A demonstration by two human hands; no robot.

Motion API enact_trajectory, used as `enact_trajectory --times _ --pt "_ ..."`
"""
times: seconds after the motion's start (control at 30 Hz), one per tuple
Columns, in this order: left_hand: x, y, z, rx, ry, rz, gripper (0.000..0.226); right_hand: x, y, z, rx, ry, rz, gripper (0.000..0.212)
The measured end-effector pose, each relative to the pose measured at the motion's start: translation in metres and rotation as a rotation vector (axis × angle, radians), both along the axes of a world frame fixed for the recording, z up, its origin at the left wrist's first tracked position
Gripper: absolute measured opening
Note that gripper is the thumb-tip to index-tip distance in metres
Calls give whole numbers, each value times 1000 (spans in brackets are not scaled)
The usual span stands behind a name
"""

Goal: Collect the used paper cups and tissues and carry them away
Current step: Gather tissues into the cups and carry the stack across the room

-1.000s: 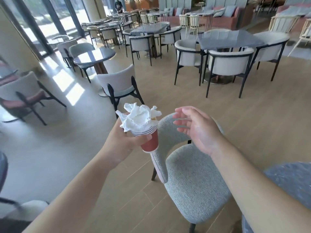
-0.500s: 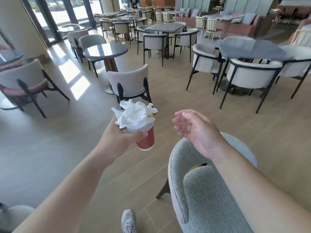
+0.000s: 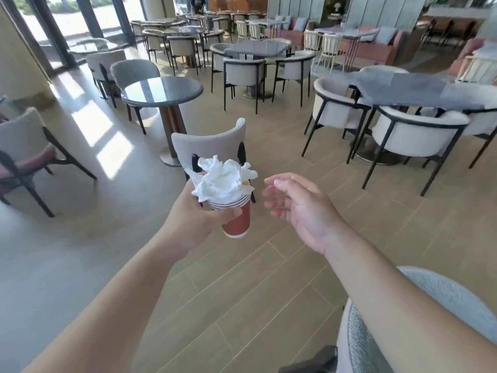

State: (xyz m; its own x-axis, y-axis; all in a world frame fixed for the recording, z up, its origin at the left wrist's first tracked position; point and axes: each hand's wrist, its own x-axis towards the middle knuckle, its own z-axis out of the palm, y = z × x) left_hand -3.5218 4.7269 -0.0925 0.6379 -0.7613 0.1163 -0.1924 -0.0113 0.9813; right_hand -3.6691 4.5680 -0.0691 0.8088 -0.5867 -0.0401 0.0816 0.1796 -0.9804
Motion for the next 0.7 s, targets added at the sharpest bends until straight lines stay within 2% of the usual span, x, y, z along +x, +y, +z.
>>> enact_trajectory --times 0.33,0.53,0.7 --pt "111 -111 -7 70 -50 -80 74 101 -107 -14 84 -67 -110 18" --pt "191 -218 -15 70 -63 -59 70 180 -217 -31 96 -75 -134 17" --pt "240 -320 -4 103 -68 -116 72 224 -325 -17 86 -43 -191 17"
